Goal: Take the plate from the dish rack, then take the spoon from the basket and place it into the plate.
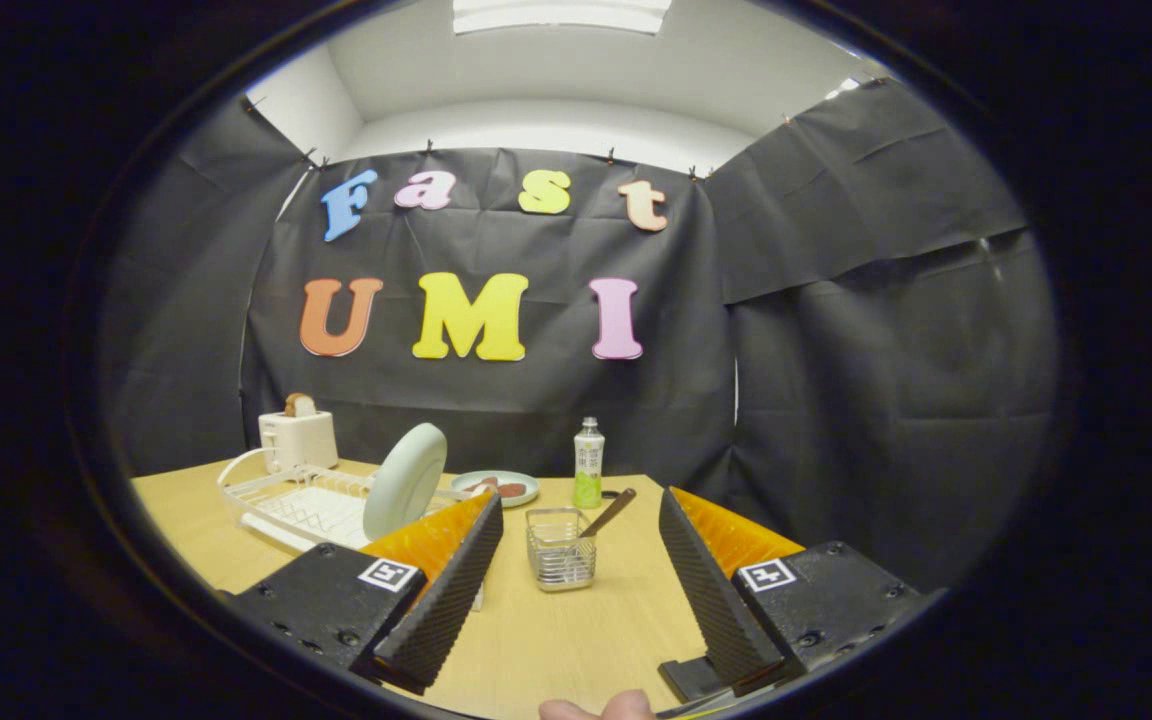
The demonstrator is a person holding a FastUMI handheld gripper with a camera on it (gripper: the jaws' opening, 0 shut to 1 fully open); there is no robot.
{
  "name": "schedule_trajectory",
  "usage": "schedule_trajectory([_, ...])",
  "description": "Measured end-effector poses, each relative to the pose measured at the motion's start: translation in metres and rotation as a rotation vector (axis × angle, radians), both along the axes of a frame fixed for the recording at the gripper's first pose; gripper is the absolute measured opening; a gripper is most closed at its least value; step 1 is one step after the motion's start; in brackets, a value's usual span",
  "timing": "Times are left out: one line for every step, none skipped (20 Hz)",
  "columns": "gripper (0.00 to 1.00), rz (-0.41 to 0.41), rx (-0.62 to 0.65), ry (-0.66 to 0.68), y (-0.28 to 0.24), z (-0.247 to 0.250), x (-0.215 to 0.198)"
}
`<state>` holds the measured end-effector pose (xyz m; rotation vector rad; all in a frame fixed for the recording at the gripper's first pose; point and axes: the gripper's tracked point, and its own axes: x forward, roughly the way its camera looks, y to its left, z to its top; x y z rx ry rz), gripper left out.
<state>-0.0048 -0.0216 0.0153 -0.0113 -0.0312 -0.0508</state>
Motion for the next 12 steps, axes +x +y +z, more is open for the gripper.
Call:
schedule_trajectory([1.00, -0.002, -0.006, -0.006, 0.001, 0.003, -0.002])
schedule_trajectory([1.00, -0.003, -0.006, -0.014, 0.003, 0.007, -0.004])
schedule_trajectory([1.00, -0.003, -0.013, -0.022, 0.006, 0.011, -0.004])
schedule_trajectory([1.00, -0.008, -0.026, -0.019, 0.009, 0.011, -0.005])
schedule_trajectory([1.00, -0.008, -0.036, -0.012, 0.011, 0.009, -0.005])
schedule_trajectory([1.00, -0.005, -0.039, -0.002, 0.016, 0.008, -0.005])
schedule_trajectory([1.00, -0.012, -0.033, 0.002, 0.020, 0.008, -0.005])
schedule_trajectory([1.00, -0.018, -0.026, 0.003, 0.024, 0.008, -0.004])
schedule_trajectory([1.00, -0.010, -0.016, 0.010, 0.032, 0.009, -0.003])
schedule_trajectory([1.00, 0.009, -0.013, 0.018, 0.045, 0.010, -0.001])
schedule_trajectory([1.00, 0.028, -0.010, 0.022, 0.056, 0.011, 0.001])
schedule_trajectory([1.00, 0.048, -0.008, 0.025, 0.068, 0.014, 0.004])
